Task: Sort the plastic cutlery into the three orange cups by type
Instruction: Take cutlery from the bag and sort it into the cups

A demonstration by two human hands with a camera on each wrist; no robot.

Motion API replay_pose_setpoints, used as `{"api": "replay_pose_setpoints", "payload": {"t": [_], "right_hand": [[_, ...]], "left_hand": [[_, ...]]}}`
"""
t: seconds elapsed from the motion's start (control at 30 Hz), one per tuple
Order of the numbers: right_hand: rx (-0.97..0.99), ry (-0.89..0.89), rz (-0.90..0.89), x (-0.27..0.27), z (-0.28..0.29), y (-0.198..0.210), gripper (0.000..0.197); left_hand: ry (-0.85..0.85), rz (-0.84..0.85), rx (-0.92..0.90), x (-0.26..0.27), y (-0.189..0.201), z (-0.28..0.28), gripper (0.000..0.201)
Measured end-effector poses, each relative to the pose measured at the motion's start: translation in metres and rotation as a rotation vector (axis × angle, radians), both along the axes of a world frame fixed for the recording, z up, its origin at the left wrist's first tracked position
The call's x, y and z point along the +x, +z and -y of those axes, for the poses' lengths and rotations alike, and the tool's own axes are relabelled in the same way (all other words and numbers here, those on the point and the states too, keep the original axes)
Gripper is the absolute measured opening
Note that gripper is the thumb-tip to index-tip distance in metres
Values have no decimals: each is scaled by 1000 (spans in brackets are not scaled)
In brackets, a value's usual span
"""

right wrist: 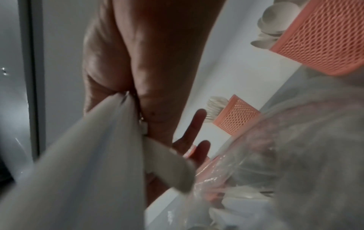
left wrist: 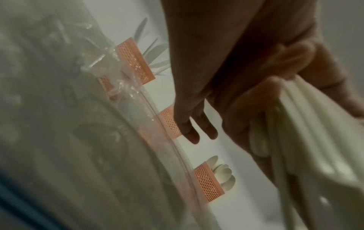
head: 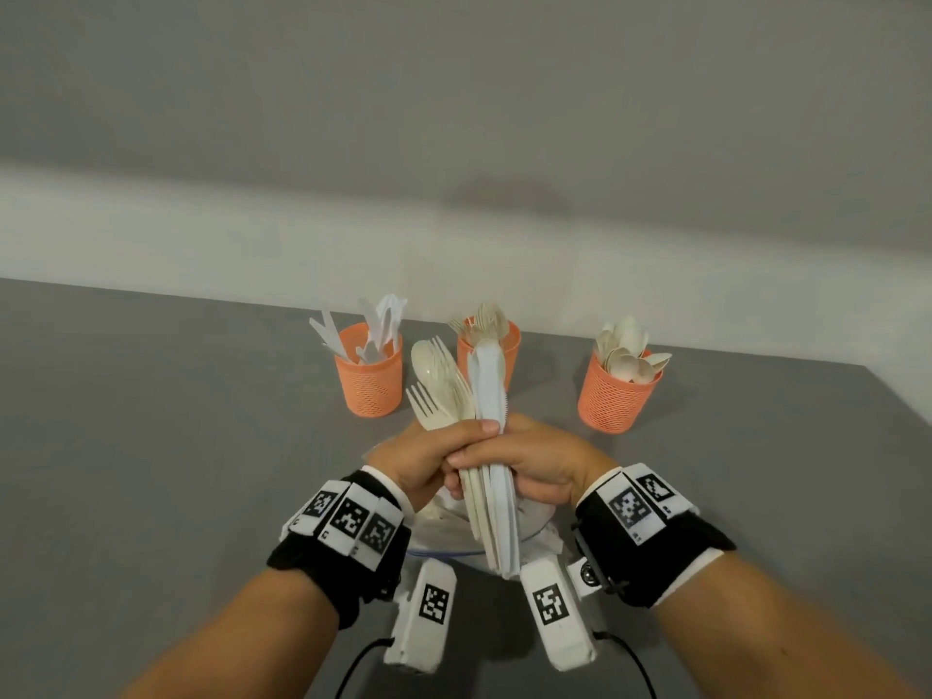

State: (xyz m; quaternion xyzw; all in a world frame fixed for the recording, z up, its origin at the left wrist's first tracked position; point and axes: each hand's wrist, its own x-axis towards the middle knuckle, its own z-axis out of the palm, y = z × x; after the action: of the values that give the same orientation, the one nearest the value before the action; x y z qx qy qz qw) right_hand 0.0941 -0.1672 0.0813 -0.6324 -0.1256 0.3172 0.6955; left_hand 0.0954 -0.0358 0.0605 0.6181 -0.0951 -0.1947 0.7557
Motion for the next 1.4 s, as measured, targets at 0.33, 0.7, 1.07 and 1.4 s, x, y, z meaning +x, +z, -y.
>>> {"api": "replay_pose_setpoints", "payload": {"t": [0.33,0.7,1.07,1.4], "right_hand": [[-224,-268,358,4,-4,-16,21],[-465,-471,621,20,-6,-24,34],[-441,-340,579,27,-11,-17,32],[-259,-286,393,29,-22,-16,33]], "left_hand": [[307,-139,-198,10,11,10,29],[408,-174,-296,17,11,6,36],[444,-197,-353,24,7,-6,37],[427,-176,-306,33,5,-29,20]]}}
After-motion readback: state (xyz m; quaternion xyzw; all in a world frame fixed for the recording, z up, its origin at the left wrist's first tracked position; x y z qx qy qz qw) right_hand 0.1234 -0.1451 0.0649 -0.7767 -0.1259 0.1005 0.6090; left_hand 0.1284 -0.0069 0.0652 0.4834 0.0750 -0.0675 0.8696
